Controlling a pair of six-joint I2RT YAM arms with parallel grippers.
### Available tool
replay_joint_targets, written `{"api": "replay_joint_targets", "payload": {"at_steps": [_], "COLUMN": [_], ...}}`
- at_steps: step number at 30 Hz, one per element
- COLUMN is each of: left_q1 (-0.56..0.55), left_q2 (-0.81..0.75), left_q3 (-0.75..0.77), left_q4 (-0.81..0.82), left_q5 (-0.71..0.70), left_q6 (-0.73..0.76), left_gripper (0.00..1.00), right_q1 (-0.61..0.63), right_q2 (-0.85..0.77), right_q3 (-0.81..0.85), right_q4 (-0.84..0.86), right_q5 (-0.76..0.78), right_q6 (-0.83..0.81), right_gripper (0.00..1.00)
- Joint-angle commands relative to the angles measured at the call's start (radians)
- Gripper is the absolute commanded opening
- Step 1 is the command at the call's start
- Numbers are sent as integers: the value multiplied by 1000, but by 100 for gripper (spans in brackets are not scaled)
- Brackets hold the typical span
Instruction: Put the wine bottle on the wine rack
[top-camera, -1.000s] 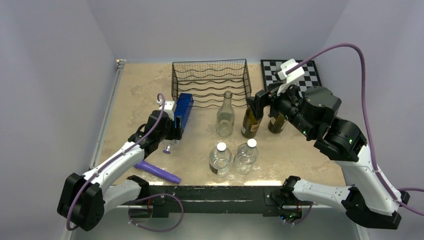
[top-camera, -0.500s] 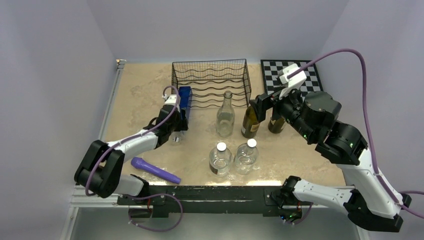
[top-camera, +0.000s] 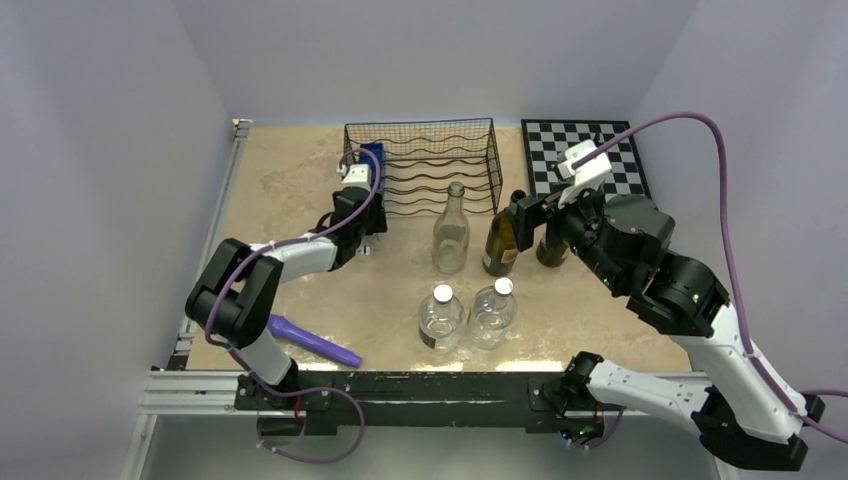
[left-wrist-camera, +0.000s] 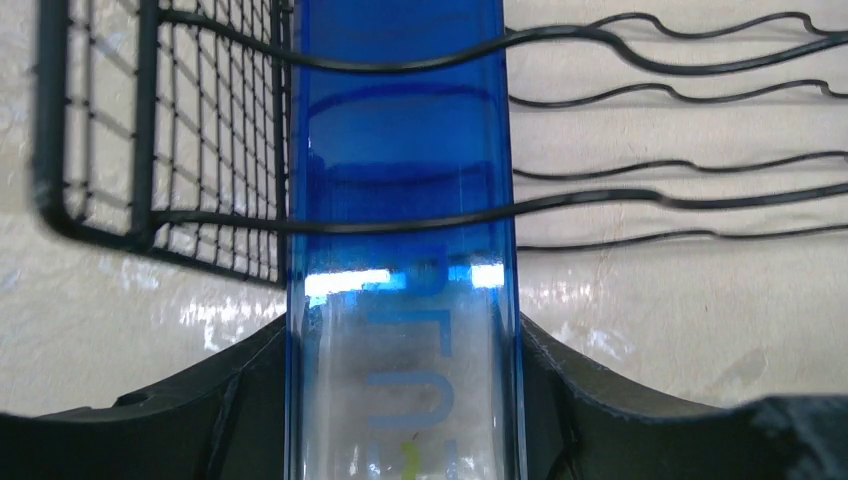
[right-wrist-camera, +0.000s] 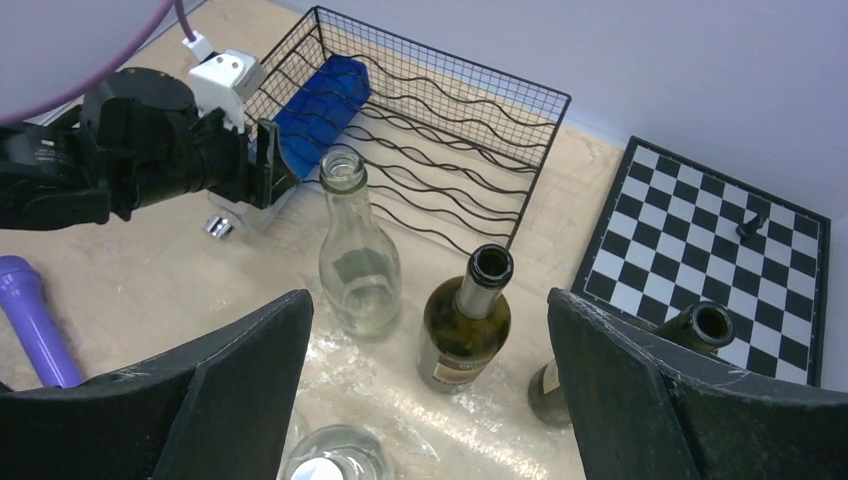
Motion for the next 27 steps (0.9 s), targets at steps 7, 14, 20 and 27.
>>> {"api": "replay_joint_targets", "payload": {"at_steps": [7, 14, 20, 27], "left_q1": [15, 63, 101, 103], "left_q2": [100, 135, 148, 142], "left_q3": [177, 200, 218, 219], "left_q4": [320, 298, 238, 225], "left_q5": [-128, -113, -97, -91], "left_q6": [59, 39, -13, 4], "left_gripper": [0, 0, 23, 70], "right_q1": [-5, -5, -5, -5], "right_q2": [-77, -86, -80, -77], "right_q3": [-73, -94, -95, -95], "right_q4": [74, 62, 58, 63], "right_q5": [49, 71, 88, 87], "right_q6": [37, 58, 56, 53], "right_gripper": [91, 91, 91, 91]}}
